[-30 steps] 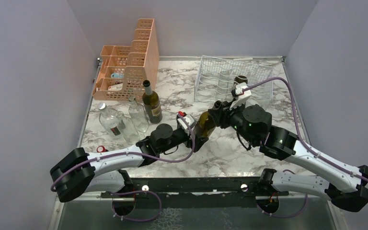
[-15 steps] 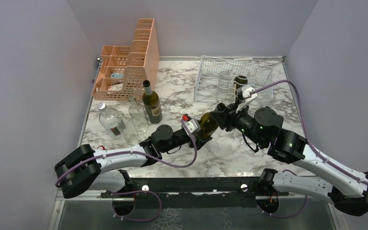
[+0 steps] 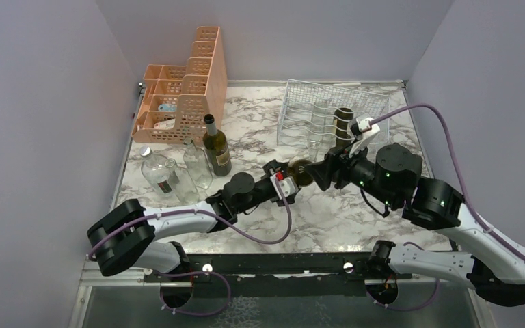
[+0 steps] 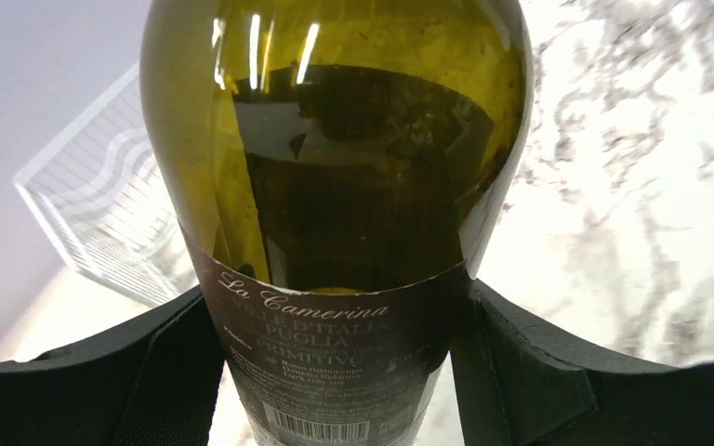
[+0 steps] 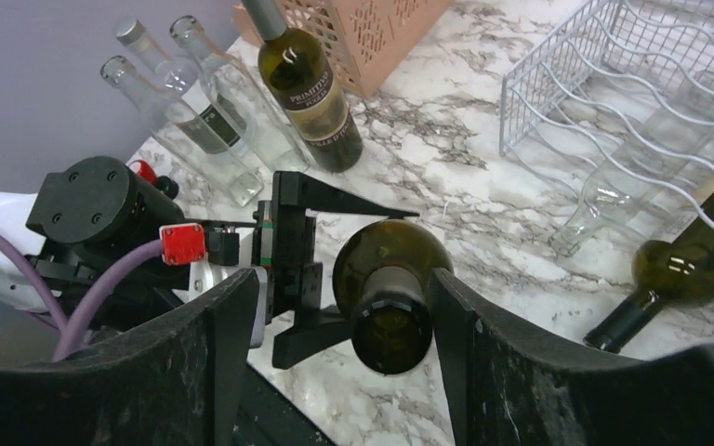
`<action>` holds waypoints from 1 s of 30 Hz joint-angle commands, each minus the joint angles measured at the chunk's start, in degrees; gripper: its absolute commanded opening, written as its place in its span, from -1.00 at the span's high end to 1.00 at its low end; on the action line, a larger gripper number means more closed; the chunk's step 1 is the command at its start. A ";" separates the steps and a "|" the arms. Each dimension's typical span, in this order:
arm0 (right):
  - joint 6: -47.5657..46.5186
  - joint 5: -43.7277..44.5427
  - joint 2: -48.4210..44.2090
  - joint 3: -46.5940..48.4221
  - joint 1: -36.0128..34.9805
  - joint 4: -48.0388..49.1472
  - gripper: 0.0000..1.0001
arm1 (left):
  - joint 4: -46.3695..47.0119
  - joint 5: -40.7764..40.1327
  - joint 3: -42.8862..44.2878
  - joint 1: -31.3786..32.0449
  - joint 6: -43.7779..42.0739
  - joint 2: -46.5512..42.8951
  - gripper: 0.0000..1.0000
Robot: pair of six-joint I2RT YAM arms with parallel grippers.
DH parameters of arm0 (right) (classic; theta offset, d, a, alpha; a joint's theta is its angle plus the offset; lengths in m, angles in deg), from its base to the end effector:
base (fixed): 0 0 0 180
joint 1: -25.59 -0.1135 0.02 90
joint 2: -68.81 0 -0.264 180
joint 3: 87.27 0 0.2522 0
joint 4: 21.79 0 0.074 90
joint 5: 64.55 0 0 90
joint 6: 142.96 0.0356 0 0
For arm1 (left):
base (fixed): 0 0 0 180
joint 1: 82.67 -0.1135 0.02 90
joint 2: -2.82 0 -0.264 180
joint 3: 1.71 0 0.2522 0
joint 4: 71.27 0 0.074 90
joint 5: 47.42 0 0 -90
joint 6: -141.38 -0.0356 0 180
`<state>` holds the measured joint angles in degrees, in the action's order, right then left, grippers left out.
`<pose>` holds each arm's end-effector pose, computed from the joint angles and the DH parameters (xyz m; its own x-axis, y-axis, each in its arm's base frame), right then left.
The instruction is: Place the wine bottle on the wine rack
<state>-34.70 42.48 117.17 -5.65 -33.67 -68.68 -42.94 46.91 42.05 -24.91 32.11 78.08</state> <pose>0.0910 0.1326 0.4237 -0.3263 0.0374 -0.9445 -0.6045 0.7599 0.2390 0.1456 -0.2359 0.2310 0.2638 0.1987 -0.9439 0.8439 0.4265 0.3256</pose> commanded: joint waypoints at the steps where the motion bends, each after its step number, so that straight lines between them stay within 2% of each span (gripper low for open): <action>1: 3.98 4.49 1.48 6.60 -0.25 -13.92 -0.40 | 5.51 0.65 5.22 -0.11 -21.46 0.53 1.00; 7: 5.05 5.03 0.12 9.78 -0.28 -20.19 -0.40 | 5.47 2.38 8.95 -0.19 -42.77 3.78 1.00; 13: 9.28 4.57 -0.61 11.83 -0.31 -29.61 -0.40 | 1.97 6.63 16.09 -0.95 -55.83 5.81 1.00; 21: 13.21 5.13 -2.21 10.07 -0.25 -34.70 -0.40 | -6.28 11.22 20.11 -1.86 -65.75 4.97 1.00; 30: 13.75 2.37 0.21 3.93 -0.28 -31.60 -0.33 | -14.89 14.08 23.62 -1.84 -72.97 3.25 1.00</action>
<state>-22.28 45.89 116.05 1.17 -33.67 -101.20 -58.76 57.45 61.06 -26.73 -34.97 85.03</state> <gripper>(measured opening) 0.675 0.771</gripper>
